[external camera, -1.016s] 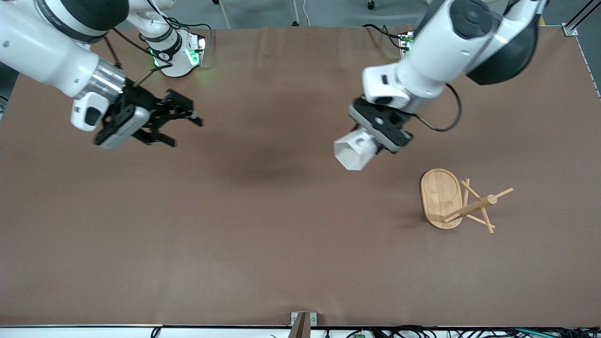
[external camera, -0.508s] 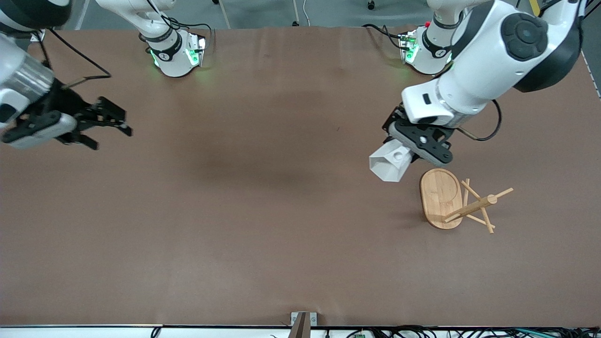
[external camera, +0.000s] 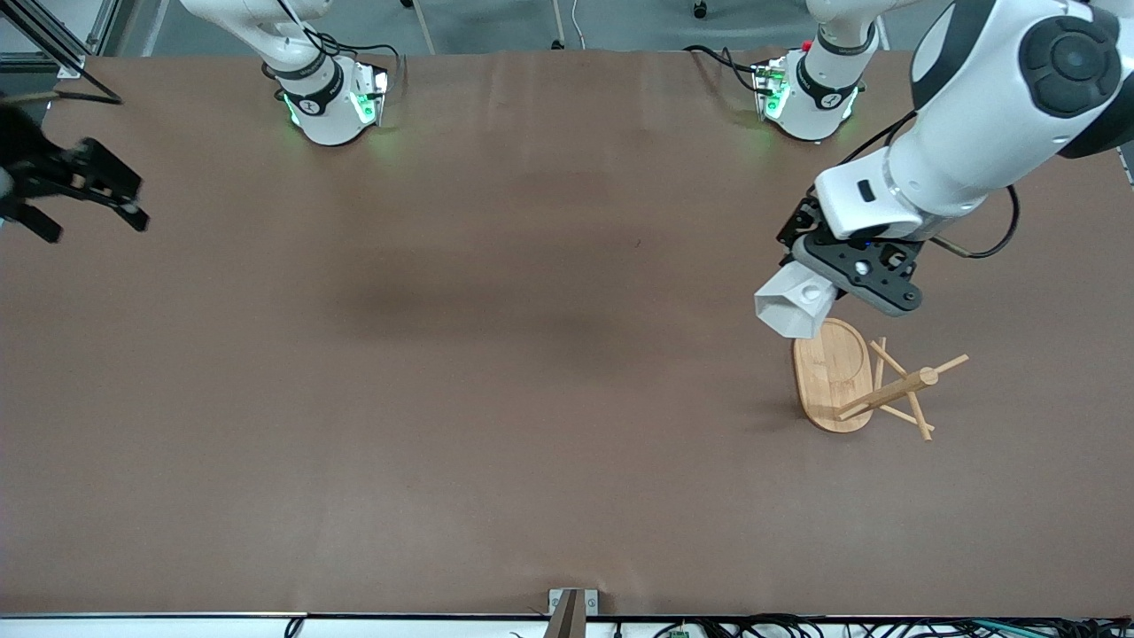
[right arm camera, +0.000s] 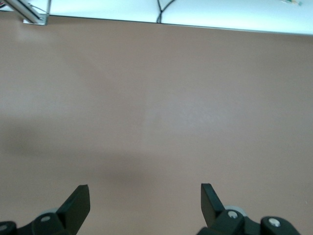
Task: Hang cup on rack
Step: 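Carry the cup with the left gripper while the right gripper retracts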
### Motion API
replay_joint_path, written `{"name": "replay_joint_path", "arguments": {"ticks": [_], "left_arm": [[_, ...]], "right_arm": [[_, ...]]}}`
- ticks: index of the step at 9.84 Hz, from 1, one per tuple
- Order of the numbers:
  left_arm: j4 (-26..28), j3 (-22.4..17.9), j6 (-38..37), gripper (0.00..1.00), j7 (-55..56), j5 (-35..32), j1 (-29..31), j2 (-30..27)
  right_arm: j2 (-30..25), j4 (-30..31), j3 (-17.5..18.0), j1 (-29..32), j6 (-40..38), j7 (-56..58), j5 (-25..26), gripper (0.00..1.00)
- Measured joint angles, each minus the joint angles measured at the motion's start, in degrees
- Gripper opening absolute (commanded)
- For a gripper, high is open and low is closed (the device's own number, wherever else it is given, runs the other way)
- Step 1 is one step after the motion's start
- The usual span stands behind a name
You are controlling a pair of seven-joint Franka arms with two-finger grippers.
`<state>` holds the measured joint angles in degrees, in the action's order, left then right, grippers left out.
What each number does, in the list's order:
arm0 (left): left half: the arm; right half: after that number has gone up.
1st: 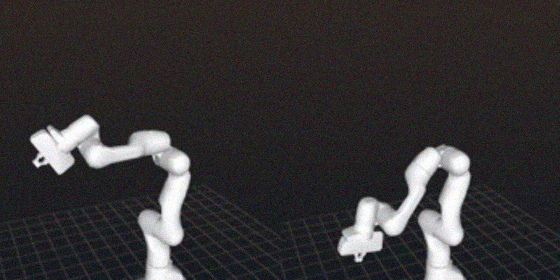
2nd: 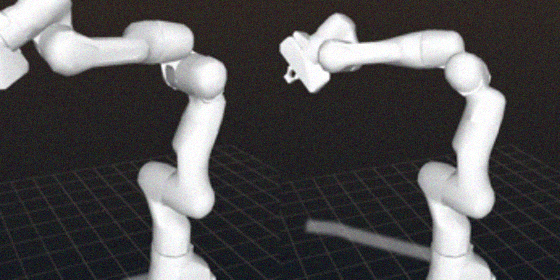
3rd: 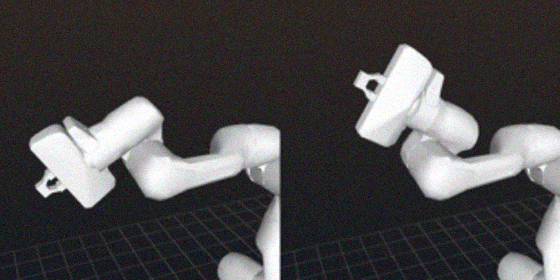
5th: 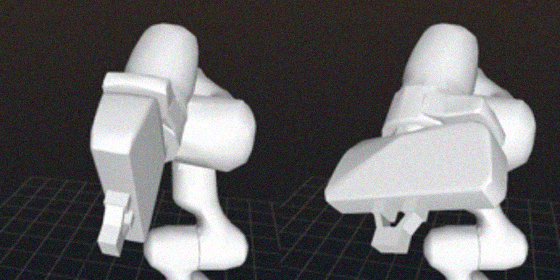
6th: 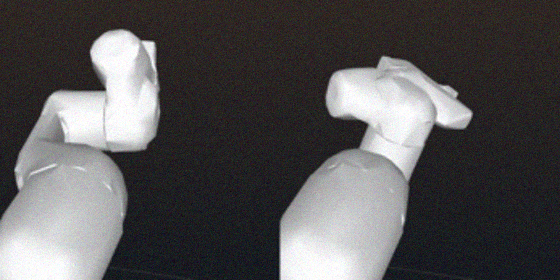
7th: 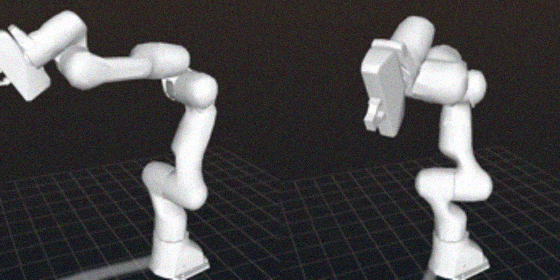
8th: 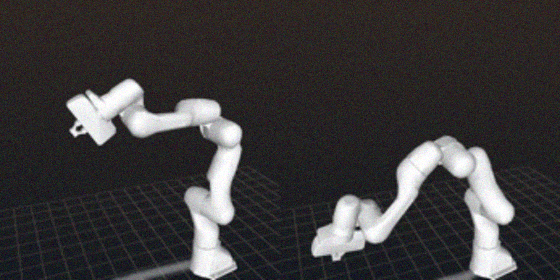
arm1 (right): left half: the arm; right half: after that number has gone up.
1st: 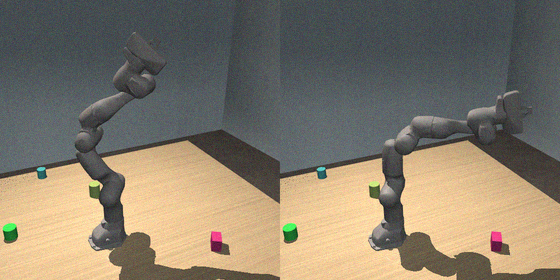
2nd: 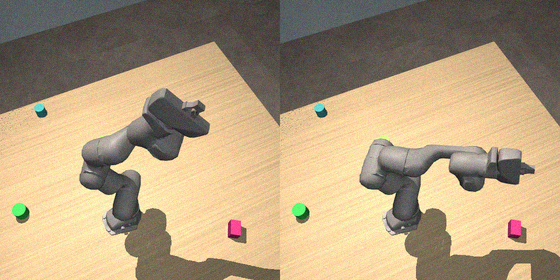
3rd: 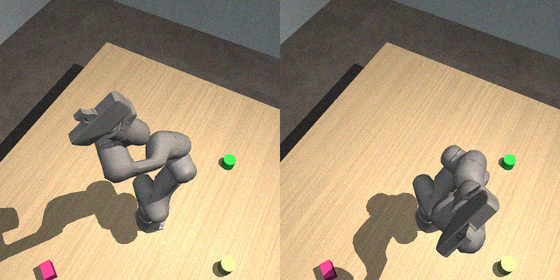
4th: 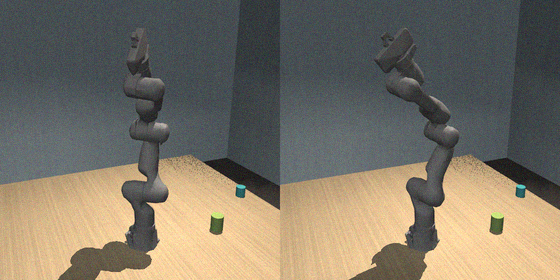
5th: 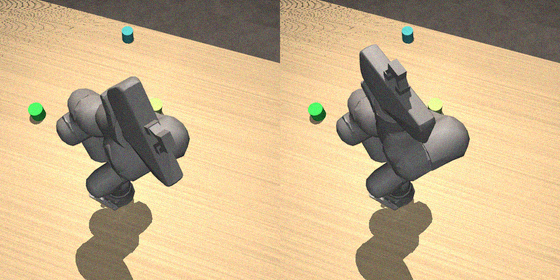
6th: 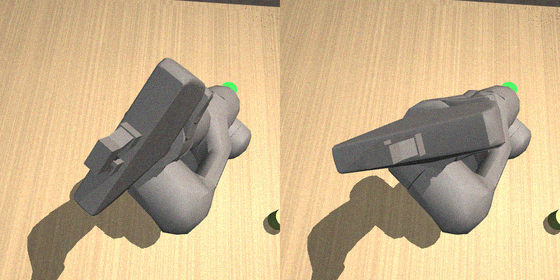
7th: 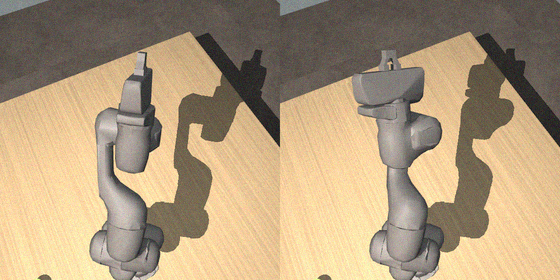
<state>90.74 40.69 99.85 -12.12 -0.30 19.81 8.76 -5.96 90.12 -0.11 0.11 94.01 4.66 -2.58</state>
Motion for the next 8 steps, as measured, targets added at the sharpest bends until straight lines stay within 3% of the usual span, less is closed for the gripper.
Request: {"name": "replay_joint_path", "arguments": {"ticks": [4, 8], "left_arm": [[4.4, -11.9, -0.9, 0.00, -7.0, 4.9, -2.8, -3.5], [11.2, -23.8, 2.8, 0.00, -6.5, 8.9, -15.7, -7.3]], "right_arm": [[1.1, -0.4, -4.2, 0.0, -5.8, -0.5, 0.3, 1.00], [6.5, -3.2, -5.0, 0.0, -5.2, -0.5, 0.3, 1.00]]}}
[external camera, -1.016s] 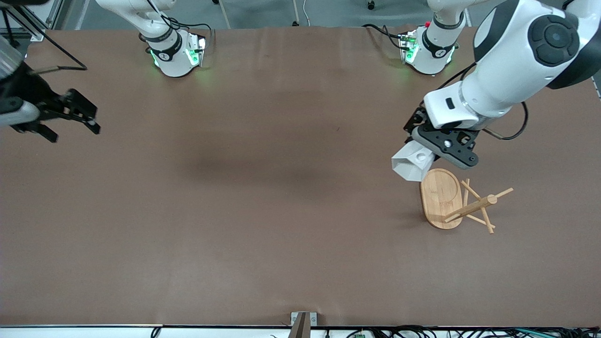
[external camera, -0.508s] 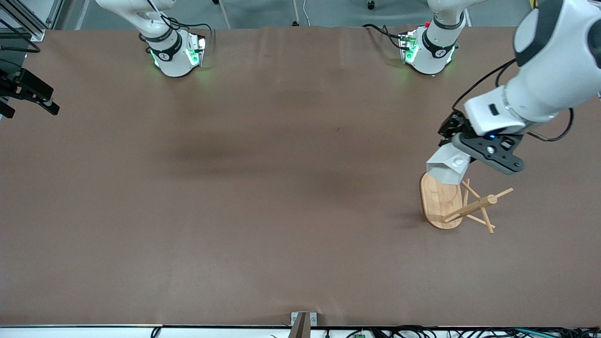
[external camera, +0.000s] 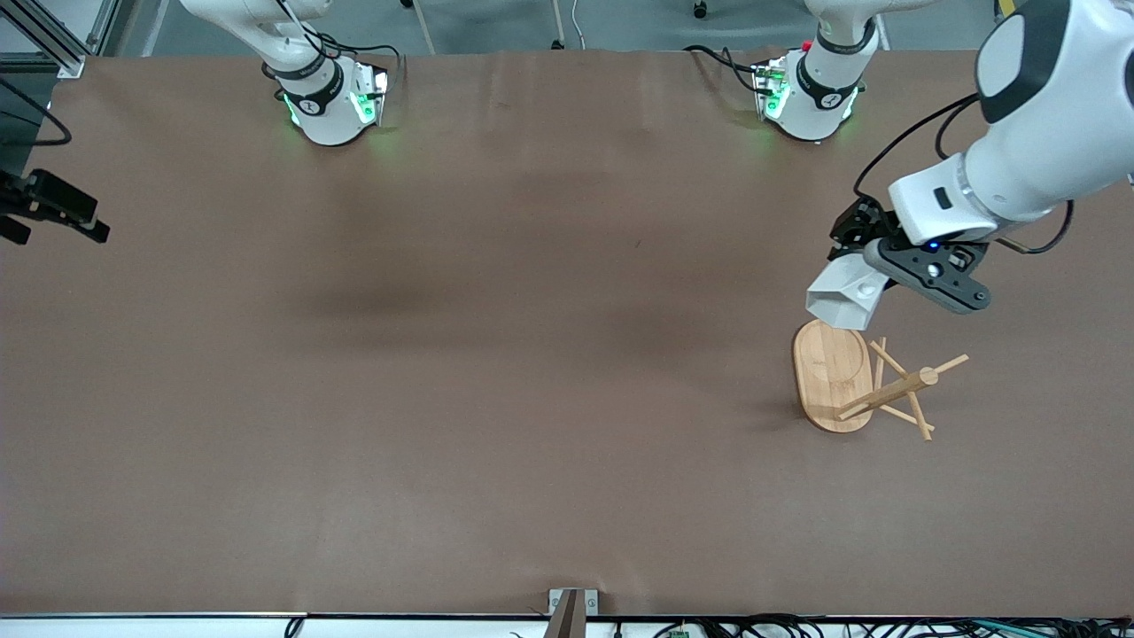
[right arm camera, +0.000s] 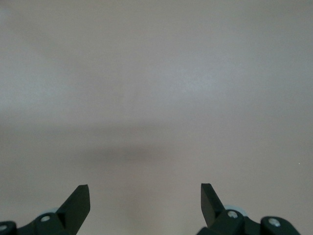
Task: Hang cup on rack
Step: 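Carry the cup with the left gripper while the right gripper retracts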
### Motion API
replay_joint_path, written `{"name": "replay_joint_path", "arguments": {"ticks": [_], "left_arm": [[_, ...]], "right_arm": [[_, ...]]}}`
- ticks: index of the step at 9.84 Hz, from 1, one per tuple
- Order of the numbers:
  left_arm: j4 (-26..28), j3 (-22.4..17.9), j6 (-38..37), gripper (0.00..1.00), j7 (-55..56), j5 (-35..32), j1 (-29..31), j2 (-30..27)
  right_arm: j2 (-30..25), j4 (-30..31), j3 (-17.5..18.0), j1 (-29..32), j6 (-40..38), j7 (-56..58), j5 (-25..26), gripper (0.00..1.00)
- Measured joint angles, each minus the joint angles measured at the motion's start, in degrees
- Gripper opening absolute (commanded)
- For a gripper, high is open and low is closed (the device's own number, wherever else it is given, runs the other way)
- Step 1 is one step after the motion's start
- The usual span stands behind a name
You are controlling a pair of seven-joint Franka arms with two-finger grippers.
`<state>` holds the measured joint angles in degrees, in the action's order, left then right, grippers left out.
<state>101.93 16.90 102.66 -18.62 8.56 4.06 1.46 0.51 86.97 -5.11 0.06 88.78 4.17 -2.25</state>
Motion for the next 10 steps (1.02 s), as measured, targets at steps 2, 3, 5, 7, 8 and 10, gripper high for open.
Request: {"name": "replay_joint_path", "arguments": {"ticks": [2, 3, 5, 7, 8, 10], "left_arm": [[5.9, -2.2, 5.3, 0.00, 0.5, 0.1, -3.5, -1.4], [8.6, -2.4, 8.1, 0.00, 0.8, 0.1, -4.2, -1.5], [14.3, -2.6, 14.4, 0.00, 0.9, 0.1, -4.6, -1.5], [17.9, -2.9, 17.6, 0.00, 0.9, 0.1, -4.7, -1.5], [18.4, -3.1, 18.2, 0.00, 0.9, 0.1, -4.7, -1.3], [18.5, -4.2, 19.0, 0.00, 0.7, 0.1, -4.7, -0.8]], "right_arm": [[1.0, 0.0, -0.3, 0.0, -1.1, 0.0, 0.3, 1.00], [1.1, 0.1, -0.3, -0.1, -1.3, -0.1, 1.0, 1.00], [1.0, 0.2, -0.4, -0.1, -1.6, -0.2, 1.5, 1.00], [0.4, 1.3, -0.5, -0.1, -1.5, -0.3, 1.6, 1.00], [0.1, 1.5, -0.6, -0.1, -1.5, -0.3, 1.6, 1.00], [-0.1, 1.6, -0.6, -0.1, -1.5, -0.3, 1.6, 1.00]]}}
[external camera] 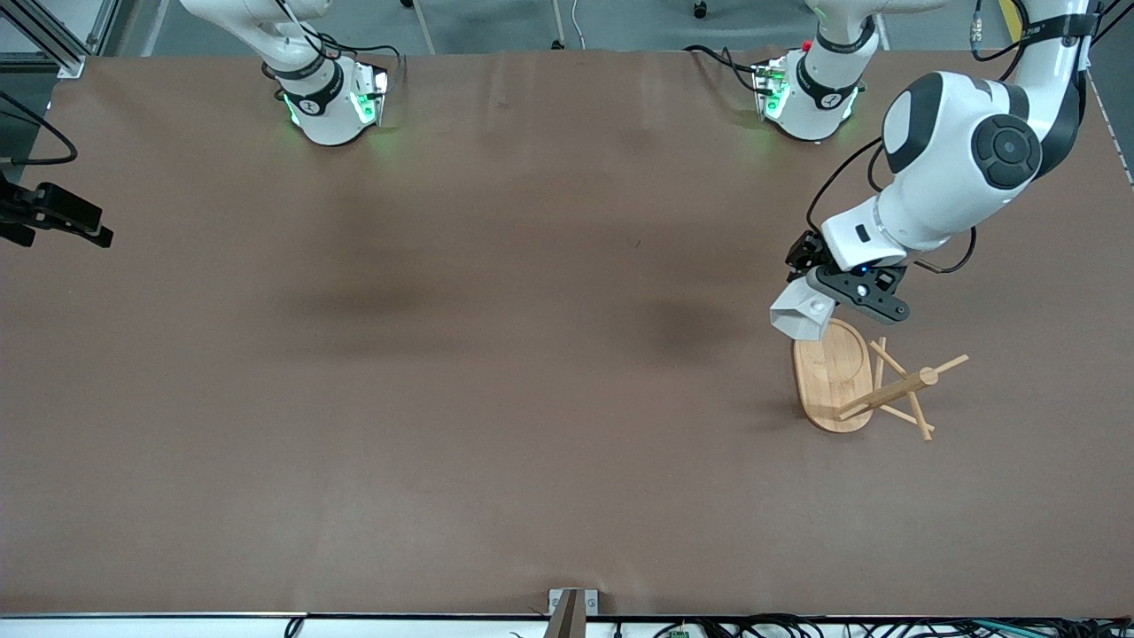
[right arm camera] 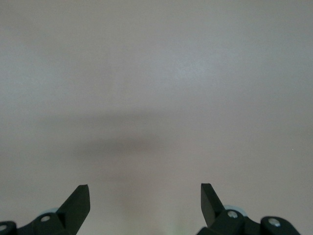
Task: Hang cup on rack
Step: 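Carry the cup with the left gripper while the right gripper retracts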
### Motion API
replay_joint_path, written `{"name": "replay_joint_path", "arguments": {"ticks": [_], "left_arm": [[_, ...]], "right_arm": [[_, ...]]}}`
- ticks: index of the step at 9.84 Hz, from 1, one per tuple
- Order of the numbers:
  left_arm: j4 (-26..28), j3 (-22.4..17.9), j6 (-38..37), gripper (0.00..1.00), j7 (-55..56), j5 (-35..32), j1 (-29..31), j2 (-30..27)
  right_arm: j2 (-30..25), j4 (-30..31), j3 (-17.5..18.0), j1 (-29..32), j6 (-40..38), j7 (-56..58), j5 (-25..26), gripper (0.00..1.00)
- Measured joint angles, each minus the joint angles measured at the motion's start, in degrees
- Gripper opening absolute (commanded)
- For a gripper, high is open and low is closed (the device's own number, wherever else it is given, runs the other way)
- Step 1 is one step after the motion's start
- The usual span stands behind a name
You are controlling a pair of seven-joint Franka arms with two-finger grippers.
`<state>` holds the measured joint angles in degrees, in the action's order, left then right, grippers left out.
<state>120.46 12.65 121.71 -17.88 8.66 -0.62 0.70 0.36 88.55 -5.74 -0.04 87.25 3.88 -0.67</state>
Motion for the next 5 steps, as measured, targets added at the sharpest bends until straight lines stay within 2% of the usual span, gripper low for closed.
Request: {"name": "replay_joint_path", "arguments": {"ticks": [5], "left_arm": [[-0.2, -3.7, 0.9, 0.00, -4.9, 0.0, 0.0, 1.1]], "right_arm": [[-0.3, -0.2, -0.1, 0.0, 0.5, 0.0, 0.5, 1.00]]}}
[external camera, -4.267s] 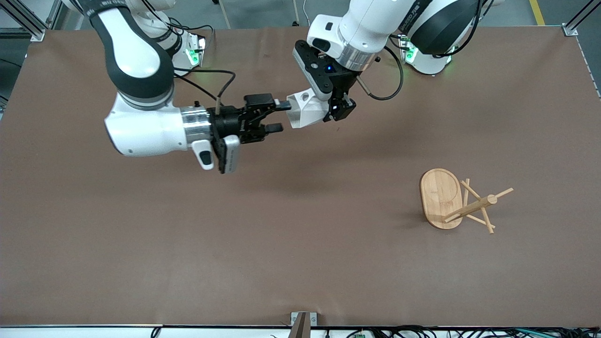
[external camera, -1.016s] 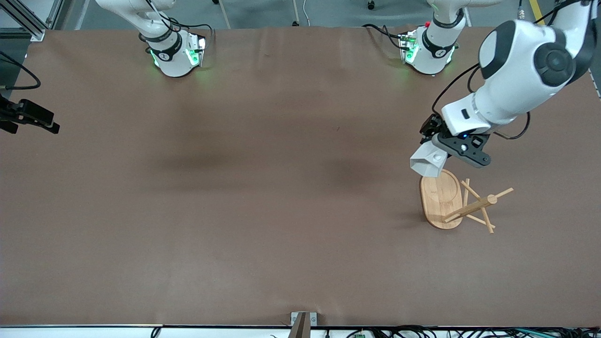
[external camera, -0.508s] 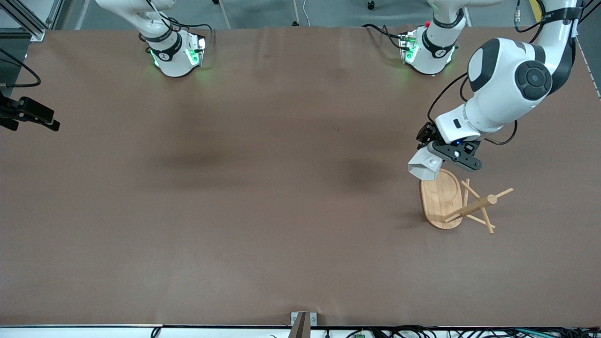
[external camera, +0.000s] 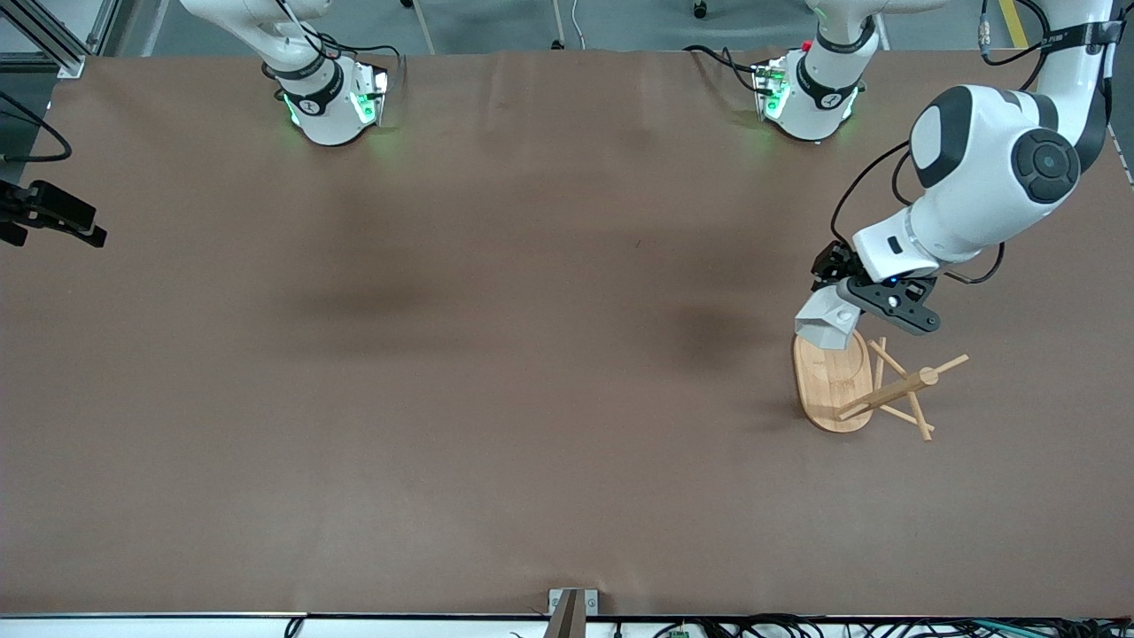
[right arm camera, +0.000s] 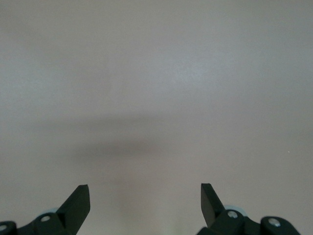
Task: Hang cup on rack
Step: 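Carry the cup with the left gripper while the right gripper retracts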
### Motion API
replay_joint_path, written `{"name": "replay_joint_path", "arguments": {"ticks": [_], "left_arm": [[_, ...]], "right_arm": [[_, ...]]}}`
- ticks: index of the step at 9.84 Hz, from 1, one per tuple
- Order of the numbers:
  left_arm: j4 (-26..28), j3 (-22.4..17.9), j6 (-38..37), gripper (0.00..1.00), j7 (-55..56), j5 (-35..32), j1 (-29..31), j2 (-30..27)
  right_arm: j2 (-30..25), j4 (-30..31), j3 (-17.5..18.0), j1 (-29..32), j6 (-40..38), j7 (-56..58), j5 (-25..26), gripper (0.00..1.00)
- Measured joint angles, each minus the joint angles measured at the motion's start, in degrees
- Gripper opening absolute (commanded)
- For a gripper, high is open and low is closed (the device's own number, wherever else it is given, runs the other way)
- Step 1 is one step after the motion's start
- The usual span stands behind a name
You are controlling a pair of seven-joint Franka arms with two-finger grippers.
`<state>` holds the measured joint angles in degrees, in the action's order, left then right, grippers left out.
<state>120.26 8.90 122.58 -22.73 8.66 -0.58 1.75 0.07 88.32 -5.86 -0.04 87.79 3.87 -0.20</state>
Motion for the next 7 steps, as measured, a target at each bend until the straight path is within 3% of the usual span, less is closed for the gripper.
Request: {"name": "replay_joint_path", "arguments": {"ticks": [7], "left_arm": [[-4.2, -0.1, 0.7, 0.00, -0.2, 0.0, 0.0, 3.7]], "right_arm": [[0.0, -0.1, -0.1, 0.0, 0.1, 0.0, 0.0, 1.00]]}}
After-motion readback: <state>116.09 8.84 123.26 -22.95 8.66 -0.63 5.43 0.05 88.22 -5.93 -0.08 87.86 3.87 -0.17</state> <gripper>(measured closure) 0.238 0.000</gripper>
